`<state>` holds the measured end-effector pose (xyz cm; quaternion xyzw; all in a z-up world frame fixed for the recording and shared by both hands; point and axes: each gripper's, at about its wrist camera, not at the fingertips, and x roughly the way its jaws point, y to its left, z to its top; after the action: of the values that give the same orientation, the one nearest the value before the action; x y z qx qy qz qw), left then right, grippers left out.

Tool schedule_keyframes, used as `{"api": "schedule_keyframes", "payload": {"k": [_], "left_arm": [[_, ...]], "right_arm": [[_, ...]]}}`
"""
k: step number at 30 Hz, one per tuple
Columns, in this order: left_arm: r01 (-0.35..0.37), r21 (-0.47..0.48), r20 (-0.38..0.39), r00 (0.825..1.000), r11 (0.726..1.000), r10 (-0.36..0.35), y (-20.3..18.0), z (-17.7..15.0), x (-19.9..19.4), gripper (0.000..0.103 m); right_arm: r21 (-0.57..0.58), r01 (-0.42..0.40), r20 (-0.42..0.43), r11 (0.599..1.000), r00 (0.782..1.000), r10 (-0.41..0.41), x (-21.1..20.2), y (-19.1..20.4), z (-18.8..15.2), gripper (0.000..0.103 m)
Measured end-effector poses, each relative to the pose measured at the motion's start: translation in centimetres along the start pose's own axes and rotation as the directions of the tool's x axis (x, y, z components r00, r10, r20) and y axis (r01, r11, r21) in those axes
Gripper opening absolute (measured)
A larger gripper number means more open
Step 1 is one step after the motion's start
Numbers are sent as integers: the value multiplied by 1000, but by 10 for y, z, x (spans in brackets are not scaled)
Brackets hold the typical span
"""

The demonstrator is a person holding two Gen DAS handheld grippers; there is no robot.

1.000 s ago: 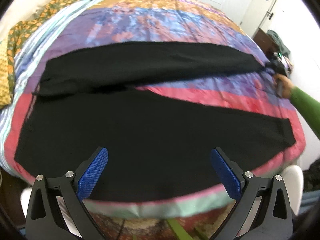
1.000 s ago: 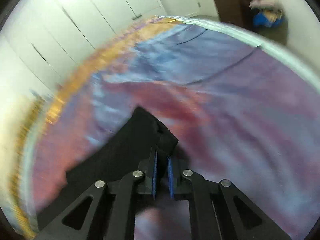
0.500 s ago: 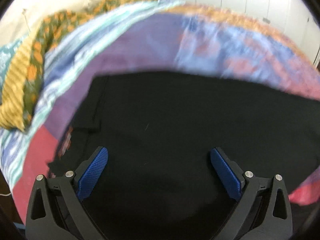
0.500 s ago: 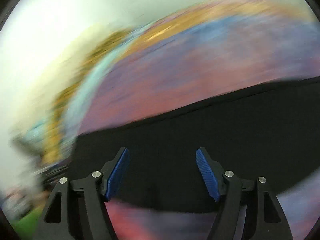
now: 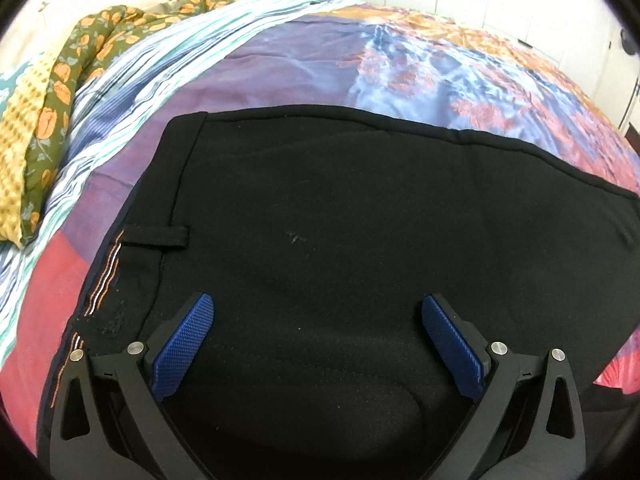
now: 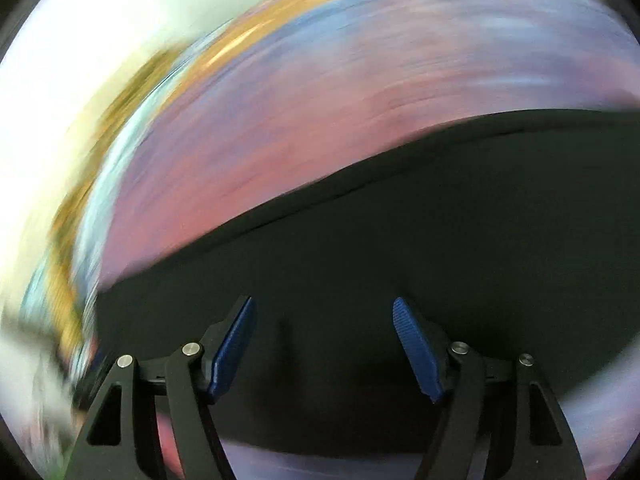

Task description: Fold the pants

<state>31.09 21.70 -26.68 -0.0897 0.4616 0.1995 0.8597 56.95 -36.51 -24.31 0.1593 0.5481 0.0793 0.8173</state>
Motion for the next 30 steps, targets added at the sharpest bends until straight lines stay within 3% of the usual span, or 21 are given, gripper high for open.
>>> {"api": "schedule_keyframes", "payload": {"k": [2,4,6,7,8,9,11,12,13,14,16,18,21,23,24,27,30], "left_arm": [[-13,10,-11,1000,1000,13,-4,6,-10,102],[15,24,20,1000,1000,-15,-11,6,-36,102],[97,57,53,994,994,-100,-27,-4,-71,102],[164,79,49,985,983,-168,-40,-14,-89,102],[251,105,24,967,962,-255,-56,-28,-105,102],[350,132,-19,936,927,-351,-75,-47,-120,102],[476,176,-103,880,862,-465,-104,-80,-136,102],[516,201,-153,856,833,-493,-120,-100,-141,102],[526,224,-188,849,820,-493,-129,-116,-142,102],[512,250,-218,857,822,-467,-136,-132,-140,102],[436,271,-246,893,858,-376,-131,-154,-130,102],[374,277,-218,922,885,-321,-106,-161,-130,102],[284,239,-189,952,929,-242,-61,-153,-133,102],[209,180,-170,969,961,-179,-28,-147,-129,102],[173,143,-164,975,975,-149,-11,-144,-127,102],[181,72,-142,975,981,-170,10,-135,-134,102],[189,86,-83,980,978,-182,1,-116,-147,102]], "right_arm": [[72,213,58,974,974,-217,-52,-61,4,72],[67,223,112,973,967,-229,-108,-89,-15,74],[23,176,118,984,977,-178,-148,-92,-51,77],[11,112,100,994,989,-113,-164,-86,-78,79],[18,15,72,1000,997,-16,-179,-80,-111,81],[34,-67,45,997,997,65,-185,-74,-135,84],[66,-206,-10,976,978,208,-188,-60,-183,85],[89,-265,-56,960,961,271,-180,-52,-216,85],[110,-280,-86,954,953,290,-170,-48,-237,85],[134,-268,-116,954,952,284,-157,-47,-258,85],[183,-201,-125,962,966,226,-143,-62,-283,83],[268,-219,-57,938,968,242,-143,-84,-293,73],[414,-222,23,883,972,233,-156,-122,-289,73],[413,-172,22,895,984,179,-155,-132,-282,74],[400,-146,14,905,988,153,-153,-134,-280,74],[362,-68,-9,930,997,77,-159,-119,-279,76],[296,2,-7,955,1000,0,-161,-88,-281,82]]}}
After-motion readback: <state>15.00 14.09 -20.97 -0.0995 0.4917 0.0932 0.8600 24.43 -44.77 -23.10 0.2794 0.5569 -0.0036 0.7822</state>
